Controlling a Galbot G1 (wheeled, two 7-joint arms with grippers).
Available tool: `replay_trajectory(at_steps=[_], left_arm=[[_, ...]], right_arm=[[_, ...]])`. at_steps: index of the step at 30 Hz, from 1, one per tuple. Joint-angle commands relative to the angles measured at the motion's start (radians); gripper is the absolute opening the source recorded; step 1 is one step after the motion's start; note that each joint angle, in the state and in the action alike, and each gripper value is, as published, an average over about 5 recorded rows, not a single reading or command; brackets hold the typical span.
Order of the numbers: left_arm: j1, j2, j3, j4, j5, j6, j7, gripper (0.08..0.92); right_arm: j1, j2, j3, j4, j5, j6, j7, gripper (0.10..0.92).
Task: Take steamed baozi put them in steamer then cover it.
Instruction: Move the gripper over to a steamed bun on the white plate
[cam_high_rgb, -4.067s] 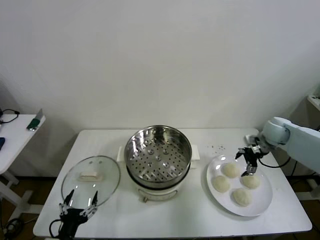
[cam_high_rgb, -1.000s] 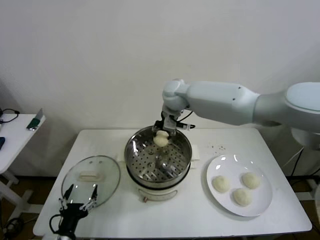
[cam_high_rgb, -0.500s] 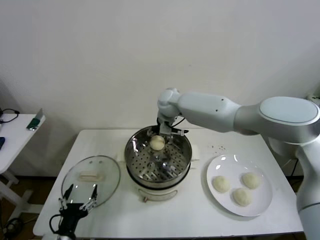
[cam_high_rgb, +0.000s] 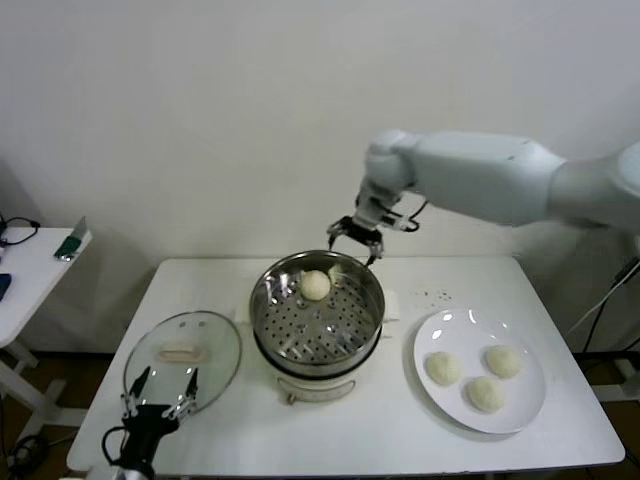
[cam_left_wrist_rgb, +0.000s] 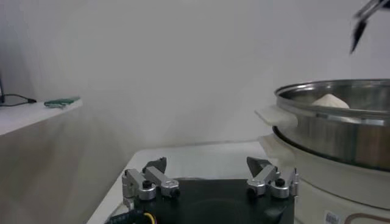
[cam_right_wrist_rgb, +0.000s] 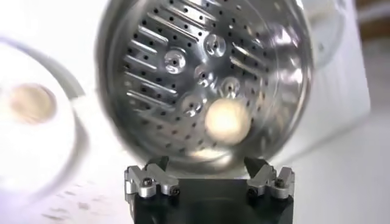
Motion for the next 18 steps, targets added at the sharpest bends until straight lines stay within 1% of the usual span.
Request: replay_trajectory(at_steps=[1,4,8,11,18], left_arm=[[-0.011,0.003,-0.002,0.008,-0.001,0.0,0.0,0.823],[-0.017,0.002,-0.001,0.008,0.0,0.002,0.0,0.823],[-0.019,-0.006,-0.001,0.008,0.002,0.003,0.0,0.823],[-0.017,-0.011,-0.001,0.008,0.003,0.002,0.0,0.823],[-0.008,-0.017,-0.002,0.009,0.005,-0.002,-0.002,0.823]], right_arm=[[0.236,-0.374,-0.346,0.345,0.327,-0.505,0.086,0.823],[0.177,-0.441,-0.359,0.413,0.293,-0.554,0.132,0.823],[0.04,-0.486,-0.291,0.443,0.253,-0.6,0.18,0.823],[-0.09,-0.501,-0.199,0.435,0.211,-0.63,0.206,0.823],[-0.392,-0.498,0.026,0.363,0.119,-0.676,0.248,0.823]])
